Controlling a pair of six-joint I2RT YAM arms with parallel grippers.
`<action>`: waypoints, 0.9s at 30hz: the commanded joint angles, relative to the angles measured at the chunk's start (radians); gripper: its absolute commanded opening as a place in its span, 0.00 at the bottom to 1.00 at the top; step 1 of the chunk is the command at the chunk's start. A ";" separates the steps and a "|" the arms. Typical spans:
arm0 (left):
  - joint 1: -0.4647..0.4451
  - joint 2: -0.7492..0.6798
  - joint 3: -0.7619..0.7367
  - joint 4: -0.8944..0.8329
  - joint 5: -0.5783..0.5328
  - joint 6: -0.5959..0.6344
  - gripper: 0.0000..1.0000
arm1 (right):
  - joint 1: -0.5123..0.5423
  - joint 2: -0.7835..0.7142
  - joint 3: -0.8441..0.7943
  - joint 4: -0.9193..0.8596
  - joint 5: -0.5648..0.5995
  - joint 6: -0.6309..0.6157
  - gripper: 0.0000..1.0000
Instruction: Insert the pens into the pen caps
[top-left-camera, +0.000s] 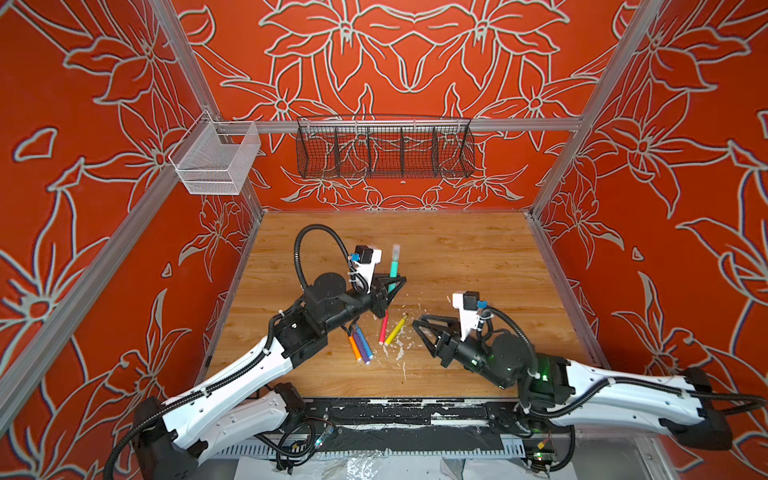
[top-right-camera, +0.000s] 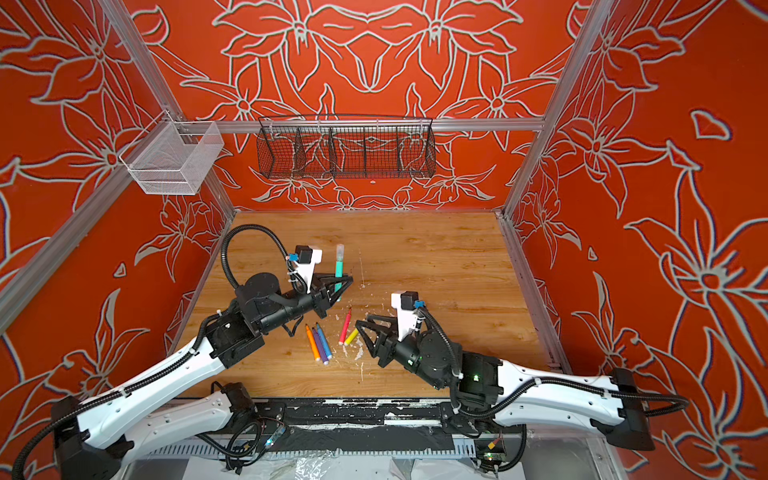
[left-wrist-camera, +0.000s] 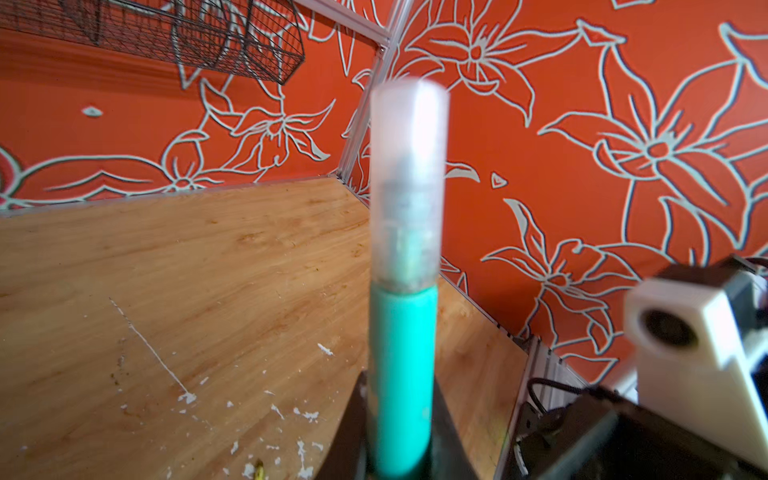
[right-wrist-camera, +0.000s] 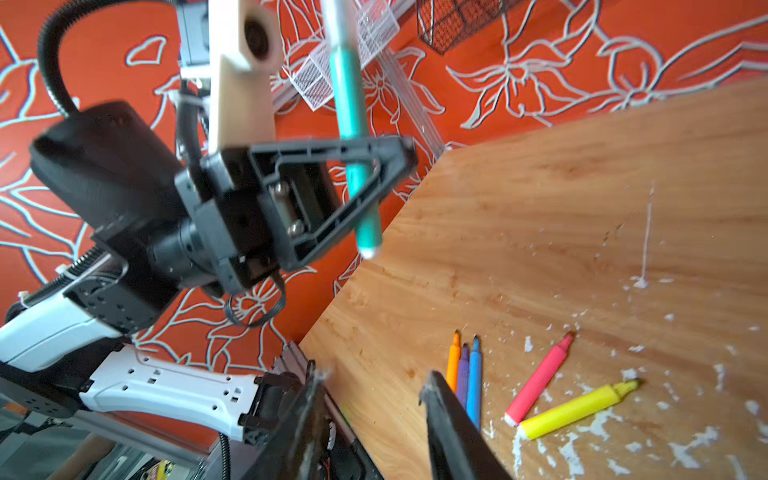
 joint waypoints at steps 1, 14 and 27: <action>-0.094 -0.029 -0.026 -0.038 -0.091 0.109 0.00 | -0.007 -0.043 0.020 -0.042 0.031 -0.082 0.51; -0.243 -0.076 -0.160 0.013 -0.129 0.138 0.00 | -0.007 0.020 0.140 0.005 0.019 -0.178 0.60; -0.287 -0.125 -0.187 0.007 -0.125 0.147 0.00 | -0.015 0.147 0.237 -0.020 0.112 -0.171 0.49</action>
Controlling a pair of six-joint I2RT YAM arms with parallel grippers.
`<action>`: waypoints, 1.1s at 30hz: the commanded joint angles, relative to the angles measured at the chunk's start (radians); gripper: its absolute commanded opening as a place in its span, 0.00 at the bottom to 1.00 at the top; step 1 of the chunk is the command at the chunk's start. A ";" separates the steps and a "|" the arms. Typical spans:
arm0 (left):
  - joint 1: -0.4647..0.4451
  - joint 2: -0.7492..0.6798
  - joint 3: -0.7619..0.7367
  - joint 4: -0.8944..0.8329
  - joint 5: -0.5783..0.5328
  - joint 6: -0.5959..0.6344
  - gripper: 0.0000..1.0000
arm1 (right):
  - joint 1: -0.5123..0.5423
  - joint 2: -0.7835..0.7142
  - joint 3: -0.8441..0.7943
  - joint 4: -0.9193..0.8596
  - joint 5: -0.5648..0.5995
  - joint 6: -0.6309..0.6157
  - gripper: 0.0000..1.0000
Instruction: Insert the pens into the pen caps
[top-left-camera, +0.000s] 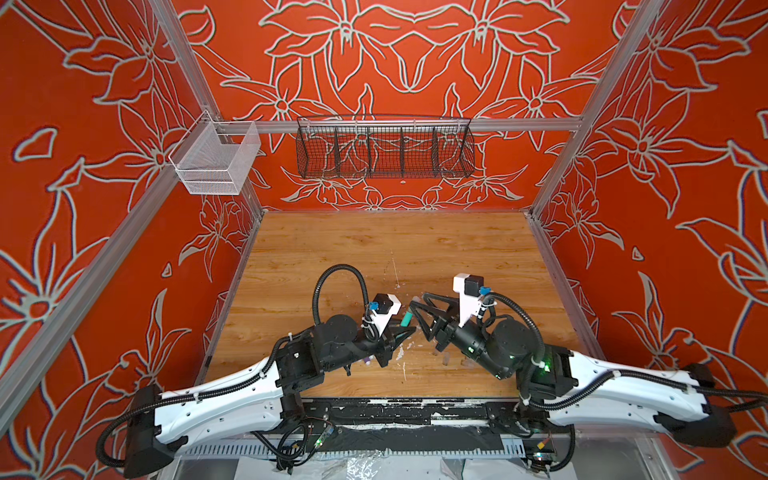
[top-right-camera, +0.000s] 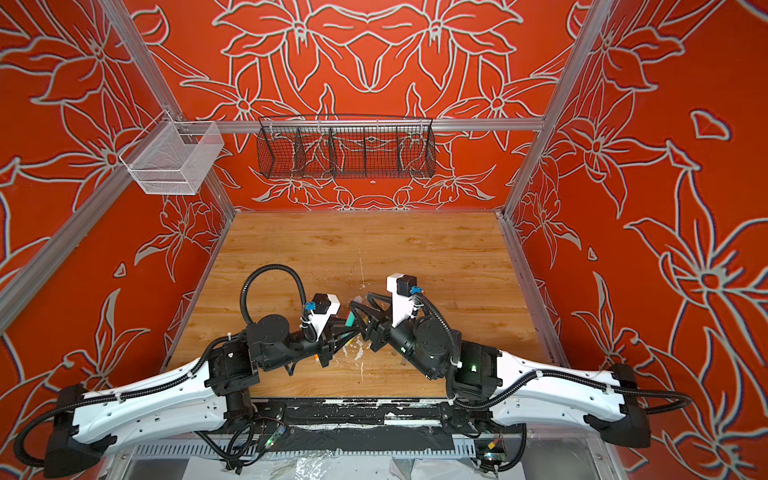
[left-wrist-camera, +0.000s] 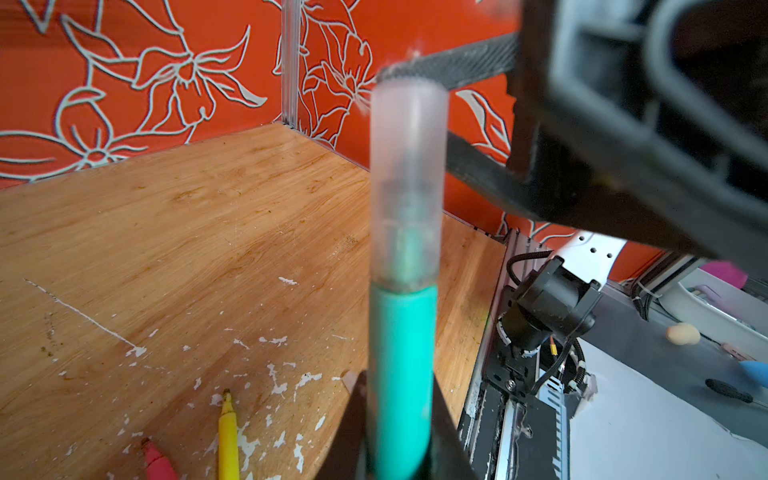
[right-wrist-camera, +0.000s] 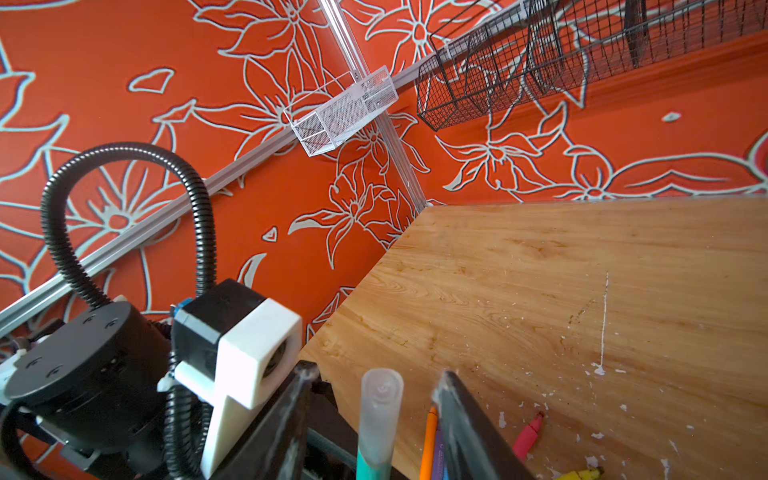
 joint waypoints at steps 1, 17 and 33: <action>-0.010 -0.006 0.001 0.025 0.005 0.018 0.00 | -0.007 0.029 0.047 -0.003 0.027 -0.004 0.47; -0.016 -0.006 0.026 0.049 -0.075 0.023 0.00 | -0.034 0.139 0.048 -0.012 -0.111 0.091 0.00; 0.295 0.095 0.232 0.102 -0.022 -0.050 0.00 | 0.051 0.339 -0.059 0.188 -0.244 0.230 0.00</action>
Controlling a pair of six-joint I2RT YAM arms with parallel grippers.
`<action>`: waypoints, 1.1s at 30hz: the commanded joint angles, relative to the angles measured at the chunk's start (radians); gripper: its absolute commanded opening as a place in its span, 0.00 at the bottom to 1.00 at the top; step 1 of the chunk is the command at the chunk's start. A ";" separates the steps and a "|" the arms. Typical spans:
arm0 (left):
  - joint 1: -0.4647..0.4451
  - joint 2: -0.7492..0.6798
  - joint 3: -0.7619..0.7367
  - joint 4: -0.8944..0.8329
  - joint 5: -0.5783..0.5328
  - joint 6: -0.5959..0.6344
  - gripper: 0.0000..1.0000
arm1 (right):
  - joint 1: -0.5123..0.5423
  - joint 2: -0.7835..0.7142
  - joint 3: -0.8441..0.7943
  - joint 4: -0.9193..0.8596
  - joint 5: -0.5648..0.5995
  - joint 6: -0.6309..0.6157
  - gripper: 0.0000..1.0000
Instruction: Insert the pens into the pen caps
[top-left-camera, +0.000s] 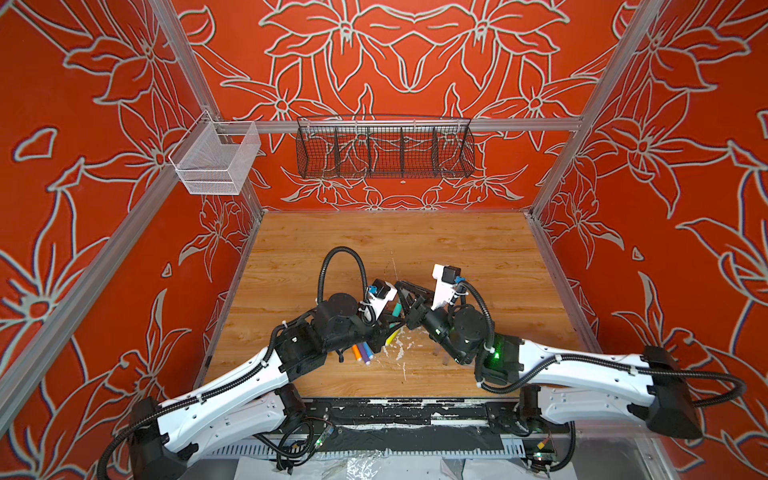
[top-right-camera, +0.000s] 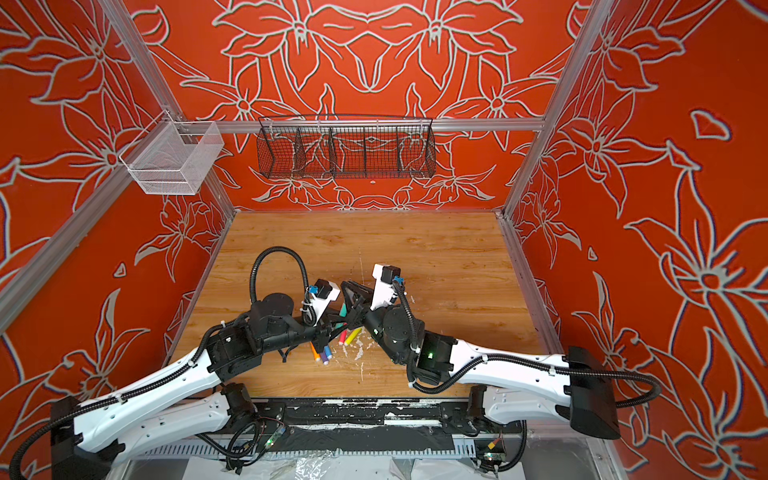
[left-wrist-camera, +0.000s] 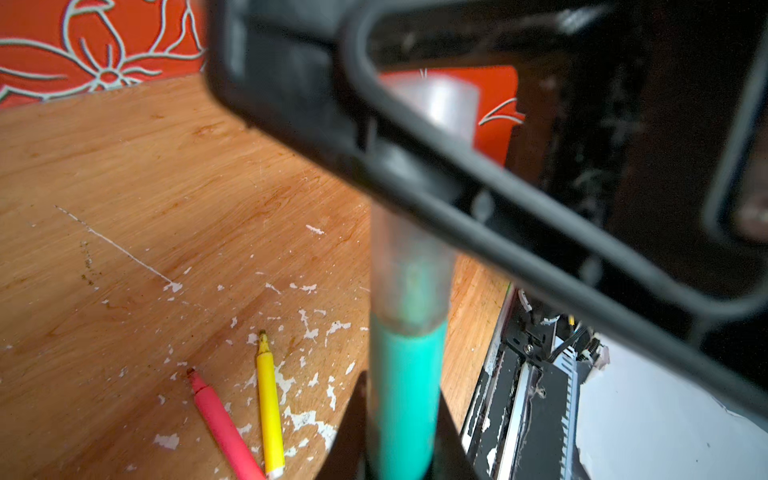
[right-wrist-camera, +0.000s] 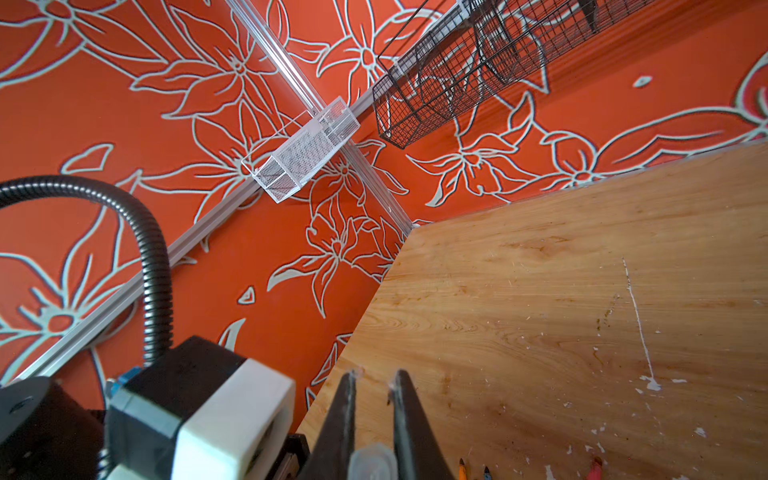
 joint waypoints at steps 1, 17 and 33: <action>0.085 0.027 0.123 0.328 -0.201 -0.056 0.00 | 0.124 0.058 -0.042 -0.133 -0.278 0.061 0.00; 0.317 0.101 0.086 0.343 -0.128 -0.160 0.00 | 0.141 0.021 -0.159 0.075 -0.338 0.052 0.00; 0.372 0.207 -0.019 -0.296 -0.484 -0.399 0.00 | -0.138 -0.197 -0.032 -0.564 -0.129 -0.026 0.62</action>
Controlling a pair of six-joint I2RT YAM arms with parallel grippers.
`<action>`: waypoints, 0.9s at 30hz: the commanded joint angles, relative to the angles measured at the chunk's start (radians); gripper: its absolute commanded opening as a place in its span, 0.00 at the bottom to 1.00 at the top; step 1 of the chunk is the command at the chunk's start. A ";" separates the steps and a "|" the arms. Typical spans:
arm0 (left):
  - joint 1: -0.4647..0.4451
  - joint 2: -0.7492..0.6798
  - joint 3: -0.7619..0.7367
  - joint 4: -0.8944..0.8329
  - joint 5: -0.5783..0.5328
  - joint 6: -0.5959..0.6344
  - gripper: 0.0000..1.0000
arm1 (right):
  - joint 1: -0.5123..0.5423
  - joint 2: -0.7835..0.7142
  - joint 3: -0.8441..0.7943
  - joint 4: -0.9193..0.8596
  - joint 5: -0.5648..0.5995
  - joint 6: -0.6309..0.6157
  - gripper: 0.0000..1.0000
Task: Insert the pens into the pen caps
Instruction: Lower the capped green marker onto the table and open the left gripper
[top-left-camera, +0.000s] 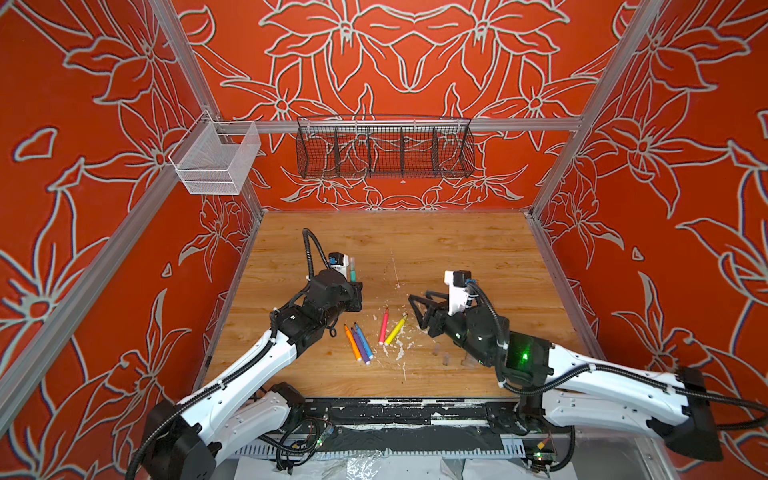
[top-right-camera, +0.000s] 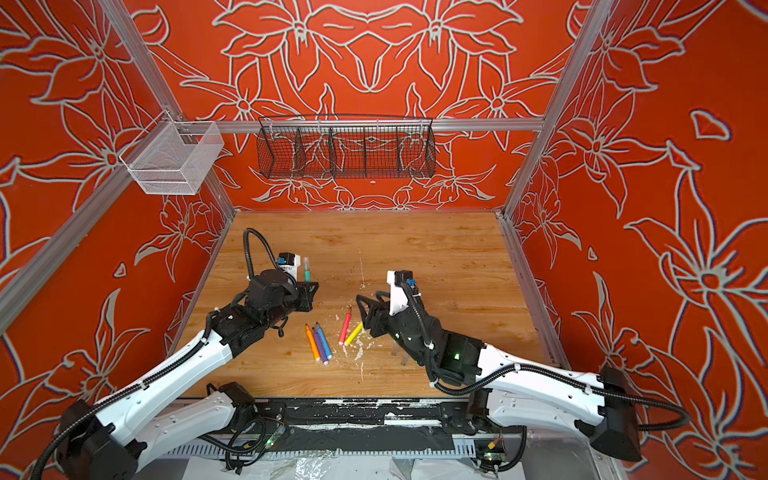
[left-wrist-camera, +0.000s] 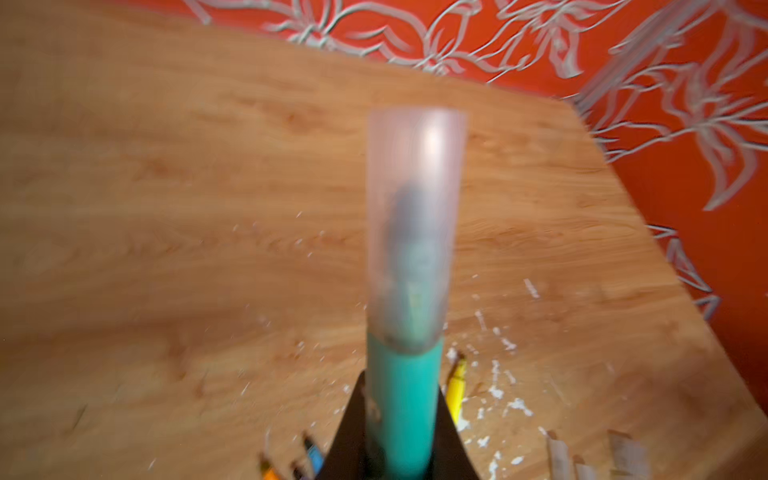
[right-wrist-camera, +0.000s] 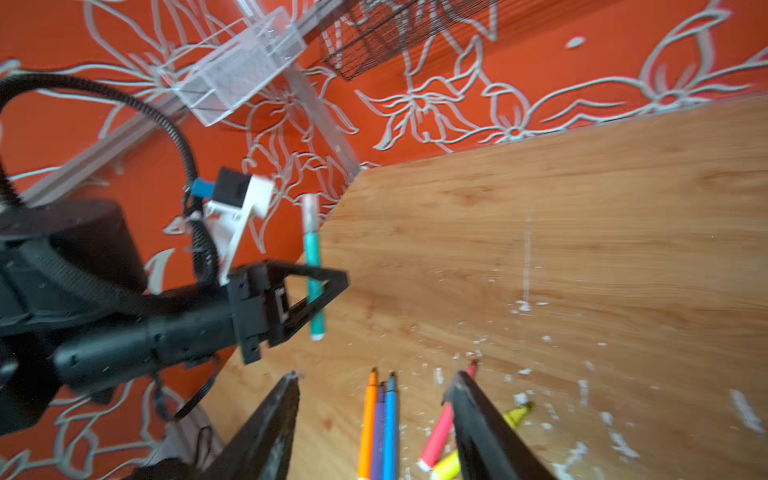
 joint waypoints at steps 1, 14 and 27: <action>0.055 0.098 -0.031 -0.182 -0.141 -0.147 0.00 | -0.036 0.018 0.004 -0.150 -0.050 0.005 0.62; 0.151 0.316 -0.147 -0.070 -0.115 -0.290 0.00 | -0.120 0.154 -0.041 -0.197 -0.105 0.044 0.66; 0.152 0.301 -0.148 -0.089 -0.083 -0.301 0.31 | -0.145 0.108 -0.081 -0.213 -0.108 0.060 0.67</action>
